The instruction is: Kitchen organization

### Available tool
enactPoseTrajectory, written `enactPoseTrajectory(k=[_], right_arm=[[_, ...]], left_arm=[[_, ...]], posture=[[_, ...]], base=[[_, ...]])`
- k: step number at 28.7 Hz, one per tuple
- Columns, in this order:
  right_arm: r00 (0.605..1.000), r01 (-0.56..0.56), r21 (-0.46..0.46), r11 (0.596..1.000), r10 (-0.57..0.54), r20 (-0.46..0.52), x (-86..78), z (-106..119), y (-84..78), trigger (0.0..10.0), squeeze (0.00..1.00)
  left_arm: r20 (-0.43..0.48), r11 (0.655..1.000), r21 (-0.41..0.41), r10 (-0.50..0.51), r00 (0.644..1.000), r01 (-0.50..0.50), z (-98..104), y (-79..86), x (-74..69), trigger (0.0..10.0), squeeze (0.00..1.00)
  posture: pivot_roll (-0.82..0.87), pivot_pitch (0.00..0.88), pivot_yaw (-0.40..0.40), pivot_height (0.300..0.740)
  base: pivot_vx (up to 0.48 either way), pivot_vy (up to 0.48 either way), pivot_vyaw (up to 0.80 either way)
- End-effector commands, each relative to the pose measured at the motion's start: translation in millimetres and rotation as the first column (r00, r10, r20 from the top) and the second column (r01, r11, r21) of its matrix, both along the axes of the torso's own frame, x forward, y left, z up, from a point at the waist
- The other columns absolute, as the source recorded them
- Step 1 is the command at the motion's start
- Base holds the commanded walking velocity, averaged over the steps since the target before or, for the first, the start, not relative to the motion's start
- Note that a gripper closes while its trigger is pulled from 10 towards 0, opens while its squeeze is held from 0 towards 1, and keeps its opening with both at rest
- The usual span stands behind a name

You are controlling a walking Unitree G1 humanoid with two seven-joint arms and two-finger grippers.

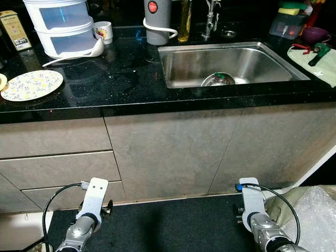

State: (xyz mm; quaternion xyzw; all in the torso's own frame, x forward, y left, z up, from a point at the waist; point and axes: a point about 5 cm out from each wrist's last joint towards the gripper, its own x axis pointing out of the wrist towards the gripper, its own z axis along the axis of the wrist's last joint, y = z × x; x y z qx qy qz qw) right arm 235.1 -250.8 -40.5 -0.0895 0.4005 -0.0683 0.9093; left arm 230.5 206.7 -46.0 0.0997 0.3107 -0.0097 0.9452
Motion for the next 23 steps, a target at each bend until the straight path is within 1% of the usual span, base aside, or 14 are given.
enactPoseTrajectory(k=[1, 23], right_arm=[[1.0, -0.007, 0.005, 1.0, 0.007, -0.007, -2.6, -2.3, 1.7, 10.0, 0.0], [1.0, -0.007, 0.01, 1.0, 0.007, -0.01, -3.4, -2.8, 1.6, 10.0, 0.0]], left_arm=[[-0.007, 1.0, 0.001, 0.004, 1.0, -0.004, -3.1, 0.7, -5.3, 10.0, 0.0], [0.002, 1.0, -0.007, 0.017, 1.0, -0.017, -2.8, 1.4, -5.7, 10.0, 0.0]], posture=[[0.01, 0.0, -0.012, 0.74], [0.01, 0.0, -0.022, 0.74]], base=[[0.0, 0.0, 0.0], [0.0, 0.0, 0.0]])
